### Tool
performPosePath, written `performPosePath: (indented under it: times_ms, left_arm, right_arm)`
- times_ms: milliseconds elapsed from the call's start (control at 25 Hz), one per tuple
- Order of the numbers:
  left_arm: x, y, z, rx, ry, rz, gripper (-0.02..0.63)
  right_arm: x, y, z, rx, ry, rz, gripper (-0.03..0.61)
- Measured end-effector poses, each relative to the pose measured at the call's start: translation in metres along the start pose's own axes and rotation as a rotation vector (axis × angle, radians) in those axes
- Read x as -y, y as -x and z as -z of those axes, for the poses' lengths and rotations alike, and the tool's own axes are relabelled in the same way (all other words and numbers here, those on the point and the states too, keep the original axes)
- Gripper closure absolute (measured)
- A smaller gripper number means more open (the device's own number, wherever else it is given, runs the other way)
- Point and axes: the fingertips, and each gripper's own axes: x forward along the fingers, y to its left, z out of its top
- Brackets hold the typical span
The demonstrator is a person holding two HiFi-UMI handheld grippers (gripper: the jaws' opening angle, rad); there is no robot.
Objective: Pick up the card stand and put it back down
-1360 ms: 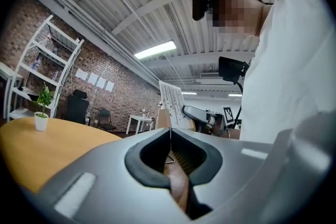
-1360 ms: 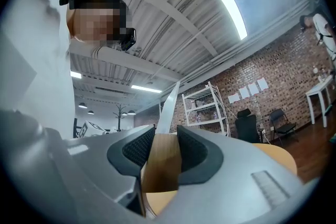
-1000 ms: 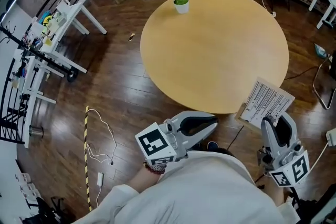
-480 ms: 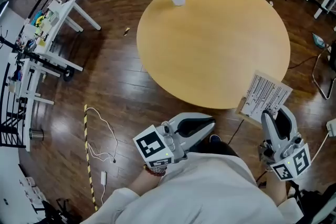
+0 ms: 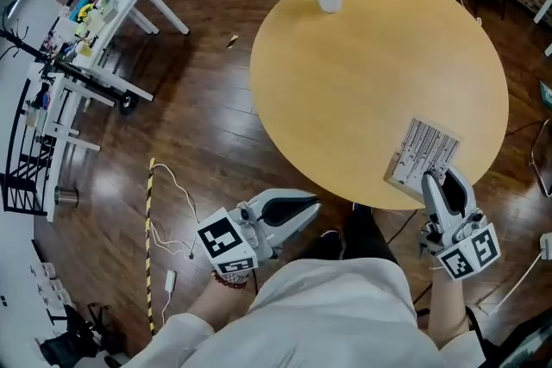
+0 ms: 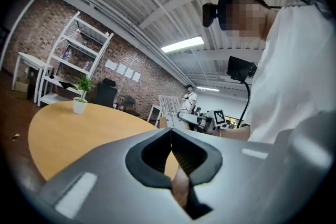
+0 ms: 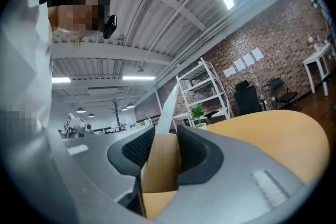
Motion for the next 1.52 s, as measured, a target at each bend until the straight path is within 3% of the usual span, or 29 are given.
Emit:
performPosePath:
  times_ms: [160, 400, 520, 720, 1040, 1320, 1520]
  left_arm:
    - [-0.041, -0.04, -0.009, 0.032, 0.012, -0.062, 0.62]
    - [-0.077, -0.073, -0.028, 0.079, 0.091, -0.159, 0.62]
    - [-0.098, -0.077, -0.022, 0.067, 0.129, -0.205, 0.62]
    - [-0.123, -0.081, -0.004, 0.018, 0.184, -0.261, 0.62]
    - [-0.159, -0.096, 0.01, 0.012, 0.26, -0.309, 0.62]
    - [-0.171, -0.105, 0.021, 0.0, 0.304, -0.294, 0.62]
    - [-0.175, -0.111, 0.026, -0.01, 0.319, -0.274, 0.62]
  right_arm:
    - [0.077, -0.059, 0.014, -0.044, 0.03, -0.031, 0.442]
    - [0.182, -0.147, 0.056, -0.213, 0.07, -0.05, 0.442]
    - [0.214, -0.199, 0.09, -0.29, 0.086, -0.048, 0.442]
    - [0.243, -0.266, 0.128, -0.329, 0.086, -0.063, 0.443]
    - [0.277, -0.323, 0.155, -0.336, 0.131, -0.047, 0.443]
    - [0.274, -0.315, 0.17, -0.416, 0.28, -0.17, 0.443]
    - [0.284, -0.306, 0.182, -0.473, 0.3, -0.193, 0.443]
